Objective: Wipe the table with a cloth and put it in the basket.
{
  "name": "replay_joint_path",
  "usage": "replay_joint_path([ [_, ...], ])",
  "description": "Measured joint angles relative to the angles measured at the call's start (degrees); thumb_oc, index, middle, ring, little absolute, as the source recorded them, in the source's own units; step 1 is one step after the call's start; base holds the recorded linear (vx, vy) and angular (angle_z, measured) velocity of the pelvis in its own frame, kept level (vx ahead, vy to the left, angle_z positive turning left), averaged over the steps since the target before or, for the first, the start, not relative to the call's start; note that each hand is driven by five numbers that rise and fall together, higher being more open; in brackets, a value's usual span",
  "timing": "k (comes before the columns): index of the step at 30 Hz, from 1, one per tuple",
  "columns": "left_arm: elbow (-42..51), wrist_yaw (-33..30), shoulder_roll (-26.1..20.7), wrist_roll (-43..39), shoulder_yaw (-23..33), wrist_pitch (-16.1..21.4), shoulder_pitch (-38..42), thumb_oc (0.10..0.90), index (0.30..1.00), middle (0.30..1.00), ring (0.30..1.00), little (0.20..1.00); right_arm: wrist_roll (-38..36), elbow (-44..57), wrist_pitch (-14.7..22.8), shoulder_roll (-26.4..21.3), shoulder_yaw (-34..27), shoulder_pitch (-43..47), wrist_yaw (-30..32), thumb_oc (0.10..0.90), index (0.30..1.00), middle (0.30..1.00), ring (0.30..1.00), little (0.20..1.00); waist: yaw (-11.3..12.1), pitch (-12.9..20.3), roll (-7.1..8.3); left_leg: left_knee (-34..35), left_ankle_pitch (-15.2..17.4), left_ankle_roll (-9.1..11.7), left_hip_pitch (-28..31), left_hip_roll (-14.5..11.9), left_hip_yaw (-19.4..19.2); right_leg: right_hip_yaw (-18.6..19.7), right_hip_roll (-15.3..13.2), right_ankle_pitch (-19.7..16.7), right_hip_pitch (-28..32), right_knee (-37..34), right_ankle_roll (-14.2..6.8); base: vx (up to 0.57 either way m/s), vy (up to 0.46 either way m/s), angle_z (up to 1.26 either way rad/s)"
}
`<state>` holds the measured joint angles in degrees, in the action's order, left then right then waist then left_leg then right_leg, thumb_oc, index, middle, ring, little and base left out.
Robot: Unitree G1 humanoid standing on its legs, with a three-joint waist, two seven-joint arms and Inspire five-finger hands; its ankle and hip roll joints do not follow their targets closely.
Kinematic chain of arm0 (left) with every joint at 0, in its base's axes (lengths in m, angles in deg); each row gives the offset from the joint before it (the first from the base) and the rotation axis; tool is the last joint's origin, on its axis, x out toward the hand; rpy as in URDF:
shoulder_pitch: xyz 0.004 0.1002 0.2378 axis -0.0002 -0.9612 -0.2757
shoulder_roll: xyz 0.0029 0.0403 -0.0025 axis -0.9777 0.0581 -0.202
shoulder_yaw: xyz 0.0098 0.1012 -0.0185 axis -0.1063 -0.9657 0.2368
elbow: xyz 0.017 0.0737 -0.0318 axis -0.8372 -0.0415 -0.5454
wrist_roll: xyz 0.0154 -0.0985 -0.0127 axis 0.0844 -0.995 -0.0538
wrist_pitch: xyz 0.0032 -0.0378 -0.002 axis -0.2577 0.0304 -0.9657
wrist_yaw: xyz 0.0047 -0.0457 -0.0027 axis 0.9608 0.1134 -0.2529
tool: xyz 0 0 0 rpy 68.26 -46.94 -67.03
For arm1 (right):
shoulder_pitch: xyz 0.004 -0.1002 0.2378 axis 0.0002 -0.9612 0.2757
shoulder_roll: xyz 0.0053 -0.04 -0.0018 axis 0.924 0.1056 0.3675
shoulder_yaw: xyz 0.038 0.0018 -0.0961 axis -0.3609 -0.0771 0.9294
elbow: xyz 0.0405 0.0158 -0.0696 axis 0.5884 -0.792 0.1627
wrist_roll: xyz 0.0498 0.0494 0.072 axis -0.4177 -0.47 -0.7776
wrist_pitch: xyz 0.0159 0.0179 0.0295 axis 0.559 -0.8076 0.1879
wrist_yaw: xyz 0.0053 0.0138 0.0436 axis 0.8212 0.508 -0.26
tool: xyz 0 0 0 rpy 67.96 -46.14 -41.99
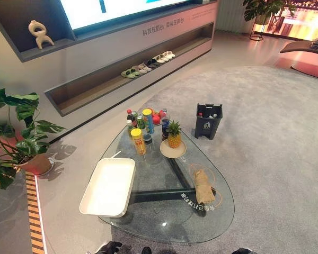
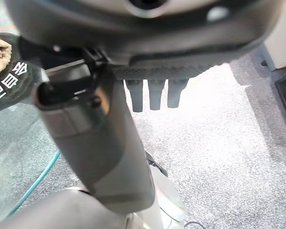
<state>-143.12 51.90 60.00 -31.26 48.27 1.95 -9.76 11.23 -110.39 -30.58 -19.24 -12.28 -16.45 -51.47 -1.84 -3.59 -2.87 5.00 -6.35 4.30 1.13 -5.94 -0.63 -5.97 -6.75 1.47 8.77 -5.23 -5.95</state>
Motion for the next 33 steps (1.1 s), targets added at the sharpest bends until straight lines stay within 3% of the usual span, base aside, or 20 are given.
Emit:
replay_joint_path([
  [27, 0.0, -1.1, 0.0, 0.0, 0.1, 0.0, -0.2, 0.800, 0.900, 0.900, 0.900, 0.900, 0.0, -0.4, 0.0, 0.0, -0.1, 0.0, 0.0, 0.800, 0.900, 0.900, 0.900, 0.900, 0.0, 0.3, 0.38, 0.0, 0.0, 0.0, 0.7, 0.0, -0.1, 0.0, 0.0, 0.0, 0.6, 0.0, 0.0, 0.00, 0.000, 0.00],
  [33, -0.4, -1.2, 0.2, 0.0, 0.2, -0.1, -0.4, 0.800, 0.900, 0.900, 0.900, 0.900, 0.4, -1.0, -1.9, 0.0, -0.5, 0.0, 1.4, 0.800, 0.900, 0.900, 0.900, 0.900, 0.0, 0.8, 0.16, 0.3, 0.2, -0.3, 0.7, -0.1, -0.1, 0.0, 0.1, 0.0, 0.6, 0.0, 0.1, 0.00, 0.000, 0.00],
])
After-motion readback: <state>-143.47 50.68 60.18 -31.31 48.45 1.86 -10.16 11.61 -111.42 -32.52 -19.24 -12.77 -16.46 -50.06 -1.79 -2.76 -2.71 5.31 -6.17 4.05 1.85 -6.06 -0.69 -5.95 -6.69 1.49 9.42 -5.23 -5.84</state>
